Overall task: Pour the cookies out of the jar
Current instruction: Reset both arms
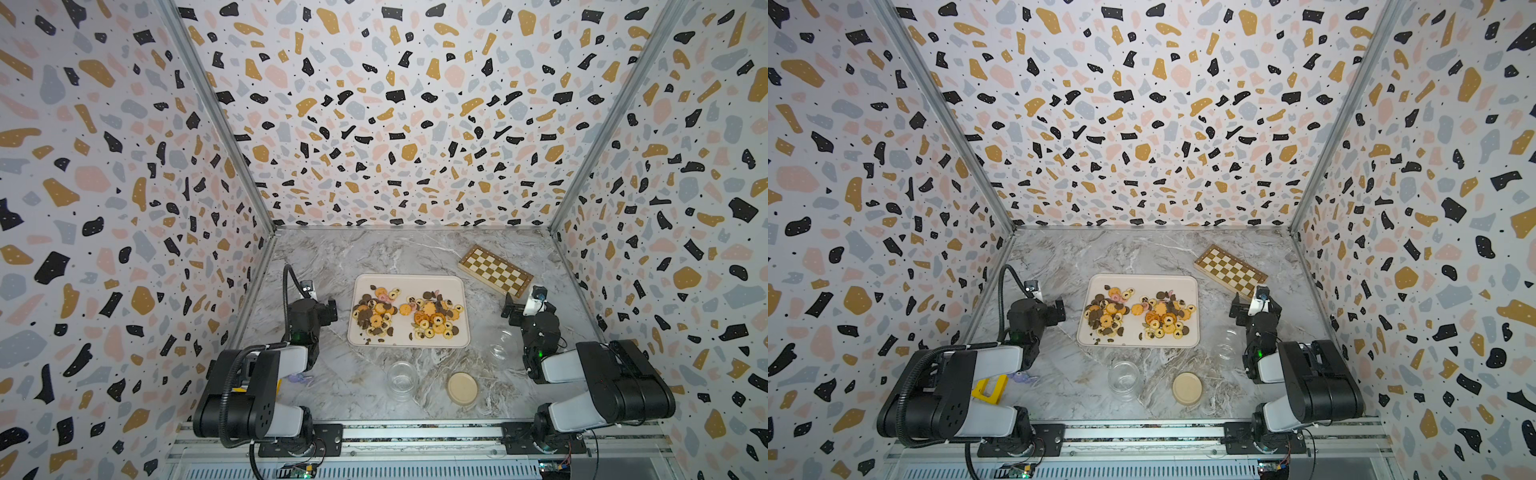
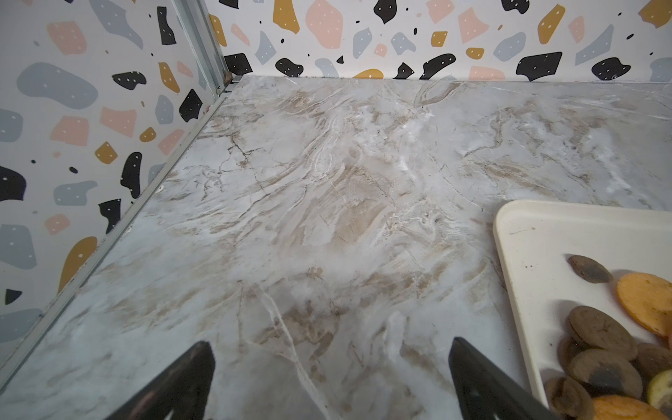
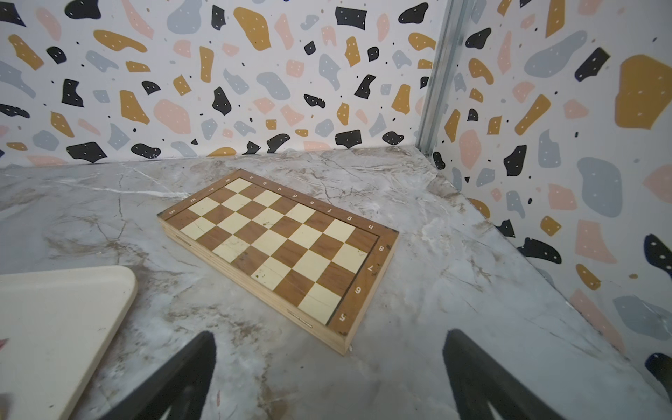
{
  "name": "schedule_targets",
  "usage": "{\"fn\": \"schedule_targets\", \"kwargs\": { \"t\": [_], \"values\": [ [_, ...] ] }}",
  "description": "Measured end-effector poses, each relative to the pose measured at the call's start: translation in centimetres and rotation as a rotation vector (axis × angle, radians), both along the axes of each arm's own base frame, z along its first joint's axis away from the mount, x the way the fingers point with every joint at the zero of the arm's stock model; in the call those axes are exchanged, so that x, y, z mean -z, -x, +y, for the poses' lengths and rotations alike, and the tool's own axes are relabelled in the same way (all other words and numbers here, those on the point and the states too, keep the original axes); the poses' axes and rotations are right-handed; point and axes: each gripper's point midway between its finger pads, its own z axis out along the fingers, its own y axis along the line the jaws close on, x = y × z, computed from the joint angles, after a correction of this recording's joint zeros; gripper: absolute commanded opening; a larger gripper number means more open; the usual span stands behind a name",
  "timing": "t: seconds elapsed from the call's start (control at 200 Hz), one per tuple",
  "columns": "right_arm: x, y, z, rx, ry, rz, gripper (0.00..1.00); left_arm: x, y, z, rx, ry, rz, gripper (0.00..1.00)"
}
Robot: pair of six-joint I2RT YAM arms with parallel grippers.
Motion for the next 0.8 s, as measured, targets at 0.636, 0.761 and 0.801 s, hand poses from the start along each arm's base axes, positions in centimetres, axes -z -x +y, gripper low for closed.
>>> {"fn": "schedule_targets", "kwargs": {
  "t": [0.636, 0.761, 0.801],
  "values": [
    [0.06, -0.04, 0.17, -0.004, 0.013, 0.005, 0.99, 0.0, 0.0, 0.04, -0.002, -0.001, 0.0, 0.99],
    [0.06, -0.04, 0.17, -0.004, 0.013, 0.005, 0.99, 0.0, 0.0, 0.04, -0.002, -0.001, 0.0, 0.99],
    [0.06, -0.04, 0.17, -0.004, 0.013, 0.005, 0.99, 0.0, 0.0, 0.04, -0.002, -0.001, 0.0, 0.99]
  ]
}}
